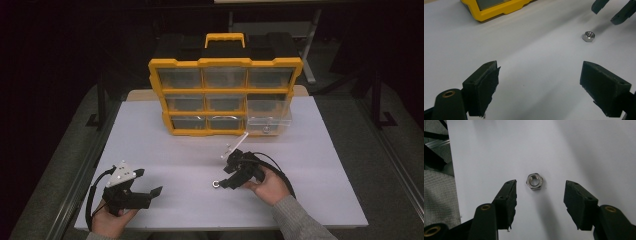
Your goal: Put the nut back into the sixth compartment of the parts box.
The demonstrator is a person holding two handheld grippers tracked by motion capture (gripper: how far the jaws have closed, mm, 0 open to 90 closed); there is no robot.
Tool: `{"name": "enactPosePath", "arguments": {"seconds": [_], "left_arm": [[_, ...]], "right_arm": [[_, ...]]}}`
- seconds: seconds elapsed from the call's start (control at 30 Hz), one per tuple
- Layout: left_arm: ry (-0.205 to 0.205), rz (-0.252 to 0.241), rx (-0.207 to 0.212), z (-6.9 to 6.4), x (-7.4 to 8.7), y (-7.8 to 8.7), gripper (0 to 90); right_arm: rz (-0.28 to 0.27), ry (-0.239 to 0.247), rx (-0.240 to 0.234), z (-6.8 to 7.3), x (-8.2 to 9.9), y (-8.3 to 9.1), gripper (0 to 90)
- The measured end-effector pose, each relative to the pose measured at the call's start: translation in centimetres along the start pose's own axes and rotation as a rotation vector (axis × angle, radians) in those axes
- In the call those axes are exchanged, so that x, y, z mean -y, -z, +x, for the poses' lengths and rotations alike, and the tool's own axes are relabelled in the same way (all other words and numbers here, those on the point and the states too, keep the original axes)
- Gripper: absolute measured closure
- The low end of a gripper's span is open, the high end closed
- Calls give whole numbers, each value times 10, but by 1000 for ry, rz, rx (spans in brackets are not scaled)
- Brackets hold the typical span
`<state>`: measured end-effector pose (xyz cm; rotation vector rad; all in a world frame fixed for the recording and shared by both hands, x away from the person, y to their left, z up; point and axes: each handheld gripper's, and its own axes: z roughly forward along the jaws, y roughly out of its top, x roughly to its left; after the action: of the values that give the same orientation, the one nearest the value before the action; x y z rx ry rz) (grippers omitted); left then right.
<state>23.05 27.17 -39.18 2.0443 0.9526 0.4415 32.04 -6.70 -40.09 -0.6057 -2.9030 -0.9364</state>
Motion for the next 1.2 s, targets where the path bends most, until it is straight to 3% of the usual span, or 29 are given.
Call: {"name": "enactPosePath", "arguments": {"seconds": [0.47, 0.57, 0.73, 0.87, 1.2], "left_arm": [[-19, 12, -2, 2, 0, 1, 146], [2, 5, -1, 2, 1, -1, 147], [-13, 9, 0, 2, 0, 0, 147], [3, 4, 1, 2, 1, -1, 147], [-5, 7, 2, 2, 0, 1, 147]], "right_arm": [[18, -5, 3, -2, -1, -13, 463], [33, 7, 4, -2, -1, -18, 483], [56, 24, 6, 0, -5, -27, 522], [77, 34, 12, 1, -8, -34, 564], [115, 50, 32, 6, -13, -43, 656]]}}
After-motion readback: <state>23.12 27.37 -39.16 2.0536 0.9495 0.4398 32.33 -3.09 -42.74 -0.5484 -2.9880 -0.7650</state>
